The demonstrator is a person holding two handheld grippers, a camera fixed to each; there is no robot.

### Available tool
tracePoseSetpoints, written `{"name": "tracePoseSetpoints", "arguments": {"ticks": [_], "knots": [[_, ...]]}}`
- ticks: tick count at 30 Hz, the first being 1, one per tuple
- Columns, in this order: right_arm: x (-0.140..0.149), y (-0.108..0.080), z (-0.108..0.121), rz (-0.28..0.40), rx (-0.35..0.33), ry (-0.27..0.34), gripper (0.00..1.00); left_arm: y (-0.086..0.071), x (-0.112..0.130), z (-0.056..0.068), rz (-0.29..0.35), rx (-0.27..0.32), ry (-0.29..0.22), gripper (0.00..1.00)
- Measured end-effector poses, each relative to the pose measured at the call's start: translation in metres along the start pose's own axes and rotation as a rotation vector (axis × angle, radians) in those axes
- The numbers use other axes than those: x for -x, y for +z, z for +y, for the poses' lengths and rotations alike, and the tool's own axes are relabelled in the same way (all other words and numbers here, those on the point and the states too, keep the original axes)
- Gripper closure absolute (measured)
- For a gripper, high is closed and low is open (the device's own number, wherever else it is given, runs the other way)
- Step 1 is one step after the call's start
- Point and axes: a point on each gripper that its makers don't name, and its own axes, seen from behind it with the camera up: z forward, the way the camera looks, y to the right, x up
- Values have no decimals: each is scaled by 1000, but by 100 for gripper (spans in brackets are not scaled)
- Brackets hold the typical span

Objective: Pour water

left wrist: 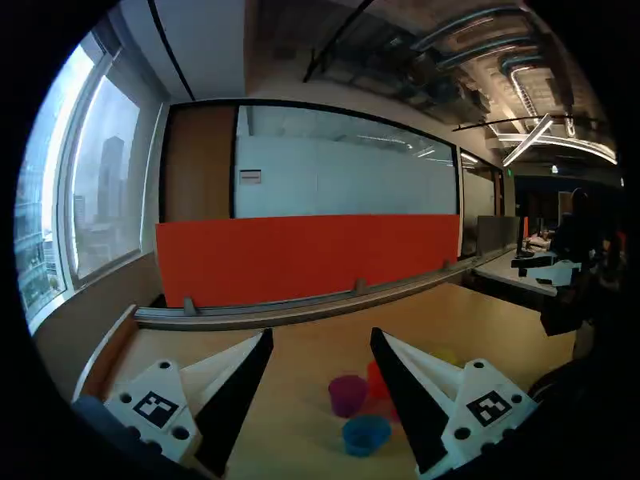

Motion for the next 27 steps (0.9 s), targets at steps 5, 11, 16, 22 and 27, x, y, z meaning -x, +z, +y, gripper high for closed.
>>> {"name": "tracePoseSetpoints", "arguments": {"ticks": [5,11,16,22,27], "knots": [[-3,0,-4,7,-26,12,0,1,3,3,7,27,-13,10],[-1,-2,-9,-7,-50,-2,0,1,4,8,6,56,-22,10],[0,-5,-16,-27,-84,-1,0,1,5,15,-2,89,-9,10],[5,-7,-22,-57,-124,-2,0,0,12,28,-27,142,24,10],[9,-7,-26,-79,-146,-6,0,1,18,34,-48,166,45,10]]}}
